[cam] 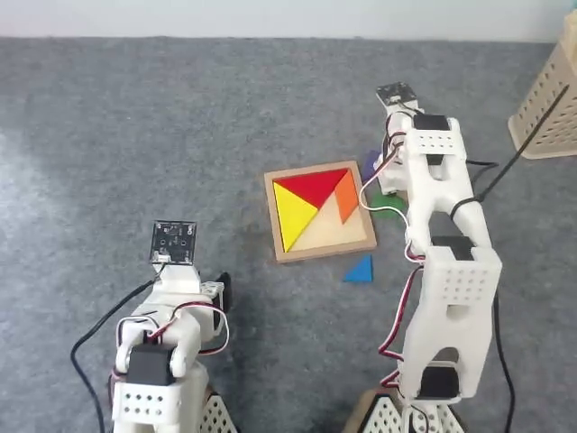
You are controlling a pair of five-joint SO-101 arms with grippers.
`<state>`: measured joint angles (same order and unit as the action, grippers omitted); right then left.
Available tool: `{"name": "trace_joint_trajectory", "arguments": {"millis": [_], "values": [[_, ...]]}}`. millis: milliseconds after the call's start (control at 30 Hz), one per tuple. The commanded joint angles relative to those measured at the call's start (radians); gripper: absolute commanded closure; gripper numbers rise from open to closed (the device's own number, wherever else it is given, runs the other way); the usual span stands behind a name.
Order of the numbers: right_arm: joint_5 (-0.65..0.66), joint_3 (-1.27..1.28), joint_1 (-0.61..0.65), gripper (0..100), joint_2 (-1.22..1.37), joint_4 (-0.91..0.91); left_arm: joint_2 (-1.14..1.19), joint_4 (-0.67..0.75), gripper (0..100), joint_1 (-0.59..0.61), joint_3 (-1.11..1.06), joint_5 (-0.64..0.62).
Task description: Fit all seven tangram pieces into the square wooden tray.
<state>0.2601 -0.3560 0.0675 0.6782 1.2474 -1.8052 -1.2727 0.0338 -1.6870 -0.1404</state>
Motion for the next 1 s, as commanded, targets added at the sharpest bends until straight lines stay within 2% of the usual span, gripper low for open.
{"name": "trace_joint_trajectory", "arguments": {"millis": [0,567,633,800,967], "values": [[0.000,-0.034,0.002,72.3,0.002,-0.041,-0.020,0.006,85,0.003,0.002,-0.006],[-0.060,-0.083,0.005,72.5,-0.002,-0.036,-0.020,0.006,85,0.003,0.002,-0.006],[-0.060,-0.083,0.016,76.0,-0.004,-0.024,-0.020,0.006,85,0.003,0.002,-0.006],[-0.061,-0.083,0.018,96.5,-0.005,-0.022,-0.020,0.006,85,0.003,0.002,-0.006],[-0.064,-0.078,0.008,98.4,-0.005,-0.002,-0.020,0.006,85,0.003,0.002,-0.006]]}}
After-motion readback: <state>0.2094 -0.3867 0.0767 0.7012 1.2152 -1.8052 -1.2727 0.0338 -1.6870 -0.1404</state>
